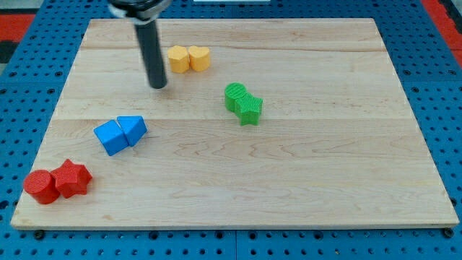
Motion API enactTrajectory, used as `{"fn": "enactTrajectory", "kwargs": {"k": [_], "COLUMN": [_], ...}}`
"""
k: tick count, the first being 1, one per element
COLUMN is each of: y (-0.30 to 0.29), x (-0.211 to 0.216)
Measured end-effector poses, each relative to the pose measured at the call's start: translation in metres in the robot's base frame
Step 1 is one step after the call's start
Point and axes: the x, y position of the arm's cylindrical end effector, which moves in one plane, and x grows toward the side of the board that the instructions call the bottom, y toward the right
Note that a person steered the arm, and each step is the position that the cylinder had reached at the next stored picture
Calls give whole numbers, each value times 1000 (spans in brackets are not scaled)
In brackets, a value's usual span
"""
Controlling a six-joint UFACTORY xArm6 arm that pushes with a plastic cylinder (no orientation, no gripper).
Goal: Slide the blue cube towards top
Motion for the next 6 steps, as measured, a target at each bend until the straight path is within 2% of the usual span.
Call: {"fn": "enactTrajectory", "kwargs": {"k": [1, 2, 3, 4, 6], "y": [-66, -108, -111, -104, -57], "x": [21, 73, 131, 162, 160]}}
